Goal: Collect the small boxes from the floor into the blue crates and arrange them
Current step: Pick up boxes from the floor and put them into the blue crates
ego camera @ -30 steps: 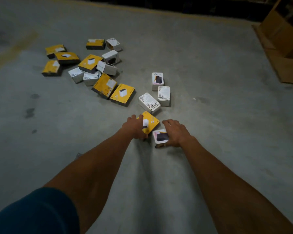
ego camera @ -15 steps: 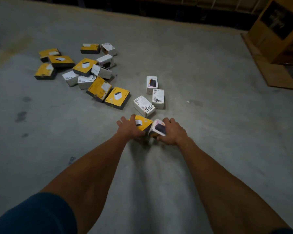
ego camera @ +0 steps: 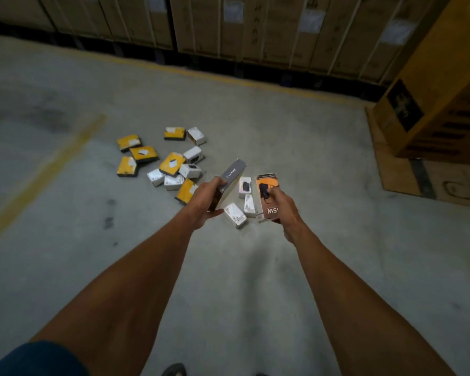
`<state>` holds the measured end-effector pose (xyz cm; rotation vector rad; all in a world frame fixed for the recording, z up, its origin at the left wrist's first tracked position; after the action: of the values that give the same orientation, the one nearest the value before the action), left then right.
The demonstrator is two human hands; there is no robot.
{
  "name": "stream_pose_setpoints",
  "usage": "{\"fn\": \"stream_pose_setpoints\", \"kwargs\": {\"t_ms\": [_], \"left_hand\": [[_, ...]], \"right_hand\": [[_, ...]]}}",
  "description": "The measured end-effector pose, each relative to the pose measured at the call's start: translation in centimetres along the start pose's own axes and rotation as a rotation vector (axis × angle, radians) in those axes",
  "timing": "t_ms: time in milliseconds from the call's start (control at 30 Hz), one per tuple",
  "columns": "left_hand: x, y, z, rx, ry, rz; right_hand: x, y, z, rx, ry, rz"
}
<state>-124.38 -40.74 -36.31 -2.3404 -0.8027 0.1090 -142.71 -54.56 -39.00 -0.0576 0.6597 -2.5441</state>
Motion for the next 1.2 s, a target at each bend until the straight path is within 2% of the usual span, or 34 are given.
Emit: {"fn": "stream_pose_setpoints", "kwargs": {"t_ms": [133, 233, 367, 533, 667, 867, 1033, 1200], "left_hand": [[2.2, -9.8, -10.6, -0.039, -0.176, 0.126], [3.5, -16.5, -17.8, -0.137, -0.192, 0.243], [4.9, -24.4, -26.1, -0.235, -0.181, 0.265], [7.2, -32.0, -34.3, -0.396, -0.129, 0.273], [9.3, -35.4, -37.2, -0.471, -0.153, 0.256], [15.5, -37.5, -37.4, -0.484, -0.268, 0.135], [25.3, -38.0, -37.3, -0.485, -0.456, -0.011], [37.2, -39.0, -37.5, -0.51, -0.443, -0.09]], "right_hand": [[-2.7, -7.5, 11.9, -0.038, 0.228, 0.063], [-4.6, -12.7, 20.1, -0.063, 0.401, 0.089], [-7.2, -19.2, 29.9, -0.049, 0.609, 0.153], [-10.5, -26.1, 38.5, 0.007, 0.76, 0.257], [-12.9, -29.9, 42.2, 0.032, 0.809, 0.316], [-18.7, -33.2, 43.9, 0.007, 0.801, 0.355], [-25.8, -33.8, 45.4, 0.031, 0.721, 0.396], [-34.5, -32.7, 47.4, 0.087, 0.626, 0.448]]}}
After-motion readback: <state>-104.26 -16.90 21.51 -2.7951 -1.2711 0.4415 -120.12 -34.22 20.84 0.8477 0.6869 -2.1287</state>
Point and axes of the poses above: each hand's wrist, its own y-axis towards the middle knuckle, its own x-axis out of the back of the hand, z = x × y, the point moved 5 cm from there along y, towards the middle knuckle, and after that the axes turned 13 degrees about y, right-handed, at the moved point
